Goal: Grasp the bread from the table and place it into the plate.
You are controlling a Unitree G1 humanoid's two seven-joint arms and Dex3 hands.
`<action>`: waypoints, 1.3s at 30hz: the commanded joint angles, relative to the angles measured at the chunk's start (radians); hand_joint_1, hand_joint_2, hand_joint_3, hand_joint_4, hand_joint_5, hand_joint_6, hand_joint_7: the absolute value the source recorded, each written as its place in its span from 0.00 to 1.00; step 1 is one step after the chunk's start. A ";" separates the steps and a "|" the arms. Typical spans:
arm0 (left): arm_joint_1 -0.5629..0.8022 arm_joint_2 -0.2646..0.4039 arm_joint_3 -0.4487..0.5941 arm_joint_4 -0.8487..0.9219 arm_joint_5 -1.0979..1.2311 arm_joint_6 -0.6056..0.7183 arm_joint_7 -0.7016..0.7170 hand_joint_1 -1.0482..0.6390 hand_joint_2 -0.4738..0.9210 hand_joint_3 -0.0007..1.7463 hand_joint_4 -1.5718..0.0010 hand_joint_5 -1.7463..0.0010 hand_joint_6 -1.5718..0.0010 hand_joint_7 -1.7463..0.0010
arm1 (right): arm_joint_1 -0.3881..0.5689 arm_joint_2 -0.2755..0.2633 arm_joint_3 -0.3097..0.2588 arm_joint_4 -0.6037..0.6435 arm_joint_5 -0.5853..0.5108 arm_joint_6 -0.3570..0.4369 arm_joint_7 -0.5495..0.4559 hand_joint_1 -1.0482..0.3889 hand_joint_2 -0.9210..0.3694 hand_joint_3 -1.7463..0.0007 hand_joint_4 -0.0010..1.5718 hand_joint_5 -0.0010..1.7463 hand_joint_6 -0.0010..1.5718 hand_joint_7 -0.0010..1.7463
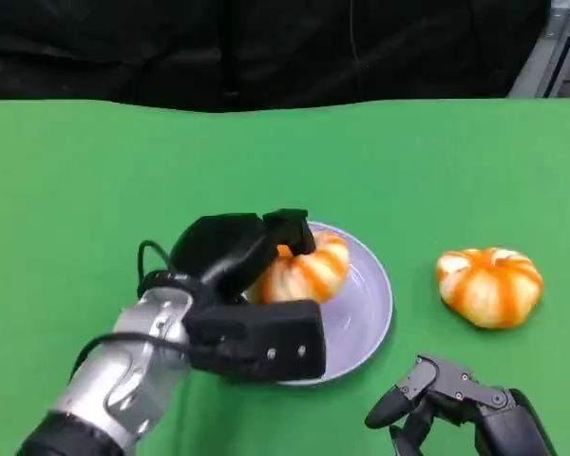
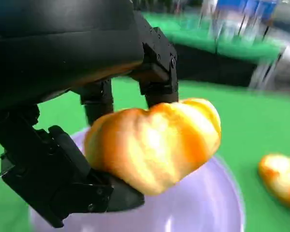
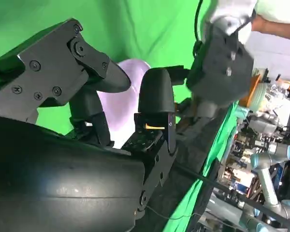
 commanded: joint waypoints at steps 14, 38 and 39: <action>0.007 0.152 0.000 -0.231 -0.004 0.120 -0.398 0.14 1.00 0.15 1.00 0.86 0.92 0.96 | 0.014 0.010 0.004 -0.032 0.001 0.023 -0.010 0.67 0.35 0.35 0.44 0.92 0.45 0.69; 0.741 -0.037 0.521 -0.803 -0.746 0.038 -0.229 0.57 0.66 0.75 0.50 0.08 0.49 0.25 | 0.018 -0.010 0.007 -0.038 0.007 0.024 -0.001 0.62 0.33 0.39 0.45 0.92 0.47 0.68; 0.754 -0.040 0.518 -0.794 -0.740 0.007 -0.227 0.57 0.66 0.75 0.50 0.07 0.49 0.23 | 0.020 -0.015 0.001 -0.042 0.013 0.024 0.003 0.62 0.33 0.39 0.45 0.92 0.47 0.68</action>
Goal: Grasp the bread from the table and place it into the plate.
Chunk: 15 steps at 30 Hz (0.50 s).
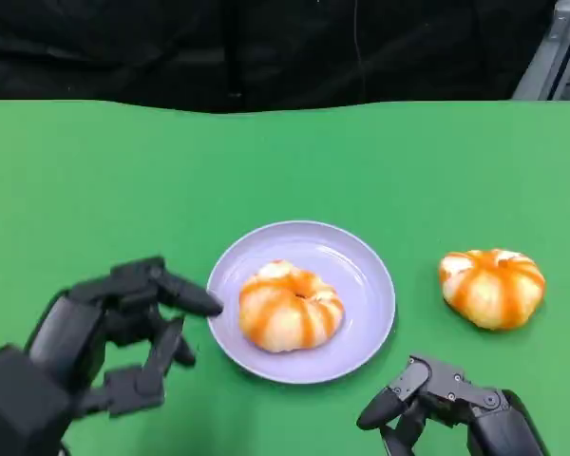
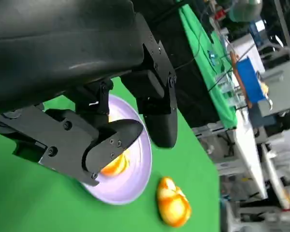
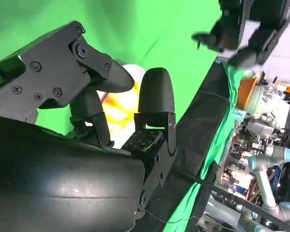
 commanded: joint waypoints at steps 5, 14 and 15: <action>0.072 -0.018 -0.012 0.042 -0.010 -0.135 0.018 0.59 0.67 0.76 0.49 0.05 0.50 0.19 | 0.015 -0.037 -0.046 -0.020 0.034 -0.010 0.023 0.62 0.32 0.40 0.46 0.92 0.47 0.67; 0.068 -0.026 -0.022 0.095 0.008 -0.202 0.021 0.59 0.67 0.75 0.49 0.06 0.50 0.18 | 0.019 -0.037 -0.046 -0.019 0.038 -0.013 0.024 0.62 0.32 0.40 0.46 0.93 0.47 0.67; 0.064 -0.031 -0.030 0.133 0.020 -0.247 0.025 0.58 0.63 0.80 0.47 0.04 0.49 0.16 | 0.023 -0.037 -0.045 -0.018 0.039 -0.015 0.023 0.63 0.32 0.39 0.46 0.92 0.47 0.67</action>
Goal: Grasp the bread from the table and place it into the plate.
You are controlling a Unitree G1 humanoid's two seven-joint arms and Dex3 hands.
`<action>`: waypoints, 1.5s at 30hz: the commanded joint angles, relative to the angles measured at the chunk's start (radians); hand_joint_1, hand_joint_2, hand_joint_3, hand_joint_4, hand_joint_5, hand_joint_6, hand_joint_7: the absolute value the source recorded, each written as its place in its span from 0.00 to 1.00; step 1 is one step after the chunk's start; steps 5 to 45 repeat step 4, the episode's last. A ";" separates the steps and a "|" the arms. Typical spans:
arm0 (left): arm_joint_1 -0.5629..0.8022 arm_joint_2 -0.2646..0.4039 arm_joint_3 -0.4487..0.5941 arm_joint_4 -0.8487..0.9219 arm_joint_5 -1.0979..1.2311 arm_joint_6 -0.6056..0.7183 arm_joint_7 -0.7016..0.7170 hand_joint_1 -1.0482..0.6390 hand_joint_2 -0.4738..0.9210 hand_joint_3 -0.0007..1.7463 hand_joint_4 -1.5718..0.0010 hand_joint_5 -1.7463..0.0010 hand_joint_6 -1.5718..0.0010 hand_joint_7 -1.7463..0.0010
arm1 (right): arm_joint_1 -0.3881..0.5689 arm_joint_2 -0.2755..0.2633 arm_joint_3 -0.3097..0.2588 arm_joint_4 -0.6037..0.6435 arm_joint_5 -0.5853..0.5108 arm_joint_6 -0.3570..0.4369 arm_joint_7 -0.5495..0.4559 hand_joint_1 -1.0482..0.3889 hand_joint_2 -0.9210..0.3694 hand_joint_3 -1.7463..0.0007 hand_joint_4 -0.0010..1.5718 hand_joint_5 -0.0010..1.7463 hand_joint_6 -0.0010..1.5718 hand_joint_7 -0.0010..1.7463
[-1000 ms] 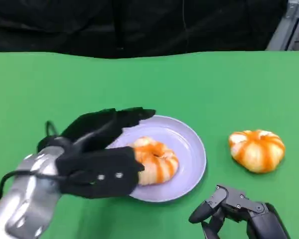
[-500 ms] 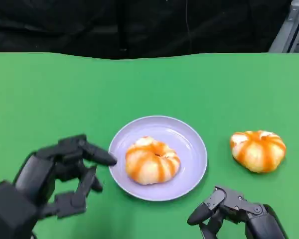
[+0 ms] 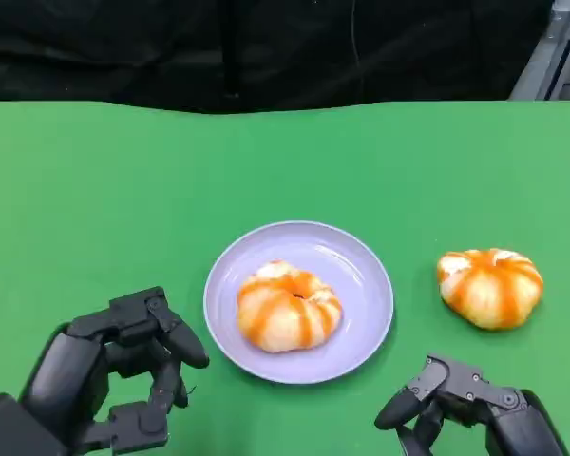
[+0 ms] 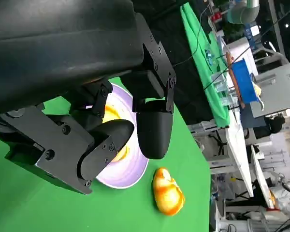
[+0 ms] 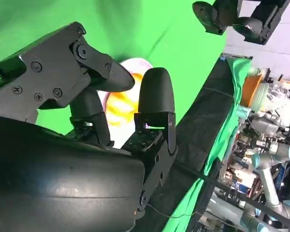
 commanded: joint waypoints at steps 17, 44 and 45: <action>0.000 -0.032 -0.027 0.161 -0.001 -0.222 0.021 0.58 0.59 0.86 0.47 0.03 0.50 0.15 | 0.022 -0.007 -0.004 -0.011 0.035 -0.008 0.014 0.63 0.33 0.38 0.44 0.90 0.47 0.67; 0.000 -0.032 -0.027 0.161 -0.001 -0.222 0.021 0.58 0.59 0.86 0.47 0.03 0.50 0.15 | 0.022 -0.007 -0.004 -0.011 0.035 -0.008 0.014 0.63 0.33 0.38 0.44 0.90 0.47 0.67; 0.000 -0.032 -0.027 0.161 -0.001 -0.222 0.021 0.58 0.59 0.86 0.47 0.03 0.50 0.15 | 0.022 -0.007 -0.004 -0.011 0.035 -0.008 0.014 0.63 0.33 0.38 0.44 0.90 0.47 0.67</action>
